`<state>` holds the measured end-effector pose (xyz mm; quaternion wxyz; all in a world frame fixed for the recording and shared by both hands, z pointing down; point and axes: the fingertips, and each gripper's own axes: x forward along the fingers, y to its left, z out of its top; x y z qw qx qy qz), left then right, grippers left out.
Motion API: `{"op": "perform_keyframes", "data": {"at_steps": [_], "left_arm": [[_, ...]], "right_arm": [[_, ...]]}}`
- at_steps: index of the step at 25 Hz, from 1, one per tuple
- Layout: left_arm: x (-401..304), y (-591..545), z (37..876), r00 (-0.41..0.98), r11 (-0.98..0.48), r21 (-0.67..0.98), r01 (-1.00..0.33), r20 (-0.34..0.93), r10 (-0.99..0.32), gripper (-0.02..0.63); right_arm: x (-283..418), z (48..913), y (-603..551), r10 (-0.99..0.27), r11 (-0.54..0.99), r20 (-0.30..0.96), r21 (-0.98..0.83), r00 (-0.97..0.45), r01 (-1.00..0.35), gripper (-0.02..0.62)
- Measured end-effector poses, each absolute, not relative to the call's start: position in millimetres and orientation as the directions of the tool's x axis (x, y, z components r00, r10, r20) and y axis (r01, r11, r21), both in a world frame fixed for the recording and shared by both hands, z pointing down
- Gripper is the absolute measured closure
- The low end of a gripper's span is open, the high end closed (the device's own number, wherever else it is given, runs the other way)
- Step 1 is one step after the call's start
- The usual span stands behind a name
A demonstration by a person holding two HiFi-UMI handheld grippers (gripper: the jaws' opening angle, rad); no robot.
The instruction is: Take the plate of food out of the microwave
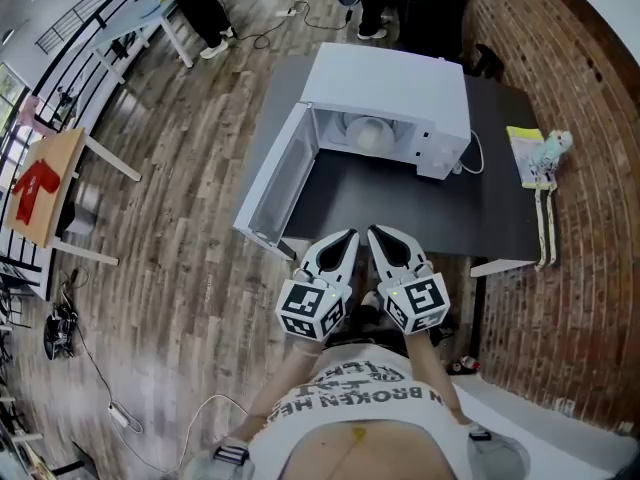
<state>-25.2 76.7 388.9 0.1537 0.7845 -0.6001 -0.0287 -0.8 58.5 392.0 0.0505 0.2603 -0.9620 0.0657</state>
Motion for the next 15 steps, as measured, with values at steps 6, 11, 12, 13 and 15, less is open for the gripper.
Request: {"op": "perform_keyframes", "data": {"at_steps": [6,11,12,13,15], "left_arm": [[-16,39,390,0.249,-0.204,0.264,-0.943,0.149,-0.957,0.598],[-6,16,396,0.227,-0.18,0.273,-0.945,0.149,-0.962,0.599],[-4,13,398,0.223,-0.176,0.275,-0.945,0.151,-0.963,0.599],[-3,11,399,0.219,-0.171,0.277,-0.945,0.153,-0.964,0.6],[-1,6,402,0.215,-0.163,0.287,-0.944,0.157,-0.964,0.599]], "right_arm": [[6,393,21,-0.467,0.87,0.144,-0.101,-0.872,-0.482,0.588],[16,398,0,-0.447,0.881,0.15,-0.093,-0.882,-0.463,0.586],[18,401,-3,-0.445,0.882,0.154,-0.094,-0.882,-0.461,0.587],[20,402,-6,-0.443,0.883,0.156,-0.096,-0.883,-0.46,0.588],[23,406,-11,-0.439,0.883,0.161,-0.103,-0.884,-0.457,0.588]]}}
